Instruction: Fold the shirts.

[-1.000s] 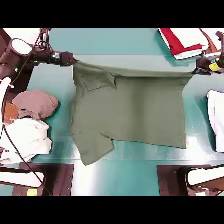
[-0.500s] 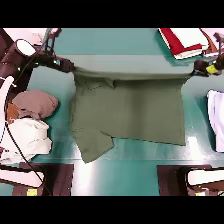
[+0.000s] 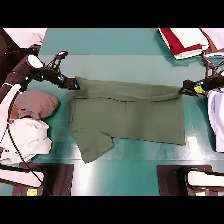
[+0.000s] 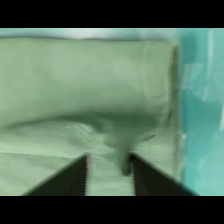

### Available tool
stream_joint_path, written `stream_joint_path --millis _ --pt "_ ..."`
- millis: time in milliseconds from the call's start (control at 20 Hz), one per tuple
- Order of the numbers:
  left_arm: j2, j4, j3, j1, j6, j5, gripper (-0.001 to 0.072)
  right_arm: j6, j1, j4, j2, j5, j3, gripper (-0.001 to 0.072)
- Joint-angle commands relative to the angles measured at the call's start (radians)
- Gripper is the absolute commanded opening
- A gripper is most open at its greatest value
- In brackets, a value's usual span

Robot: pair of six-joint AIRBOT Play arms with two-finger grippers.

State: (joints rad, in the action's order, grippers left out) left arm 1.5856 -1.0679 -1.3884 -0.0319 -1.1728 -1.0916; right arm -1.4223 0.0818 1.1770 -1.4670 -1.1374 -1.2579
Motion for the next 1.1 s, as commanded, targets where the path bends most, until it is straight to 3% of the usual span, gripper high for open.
stream_joint_path --millis 0,100,300,650,850,1050 --pt "-0.010 -0.006 0.000 0.026 -0.084 -0.076 0.0493 0.008 0.001 -0.056 0.012 -0.060 0.016 0.0345" --pt "-0.057 -0.007 0.002 0.077 -0.087 -0.165 0.0493 0.096 0.025 -0.057 0.055 -0.165 0.010 0.0334" --pt "-0.265 -0.007 0.212 0.166 -0.108 -0.239 0.0493 0.107 0.113 -0.058 0.226 -0.220 0.097 0.0334" --pt "-0.566 0.045 0.757 0.169 -0.143 -0.194 0.0493 0.107 0.246 -0.061 0.371 -0.202 0.226 0.0335" --pt "-0.610 0.130 0.898 0.140 -0.123 -0.154 0.0492 0.107 0.224 -0.061 0.371 -0.197 0.225 0.0334" --pt "-0.609 0.133 0.935 -0.025 -0.161 -0.060 0.0492 0.107 0.187 -0.060 0.371 -0.197 0.225 0.0335"
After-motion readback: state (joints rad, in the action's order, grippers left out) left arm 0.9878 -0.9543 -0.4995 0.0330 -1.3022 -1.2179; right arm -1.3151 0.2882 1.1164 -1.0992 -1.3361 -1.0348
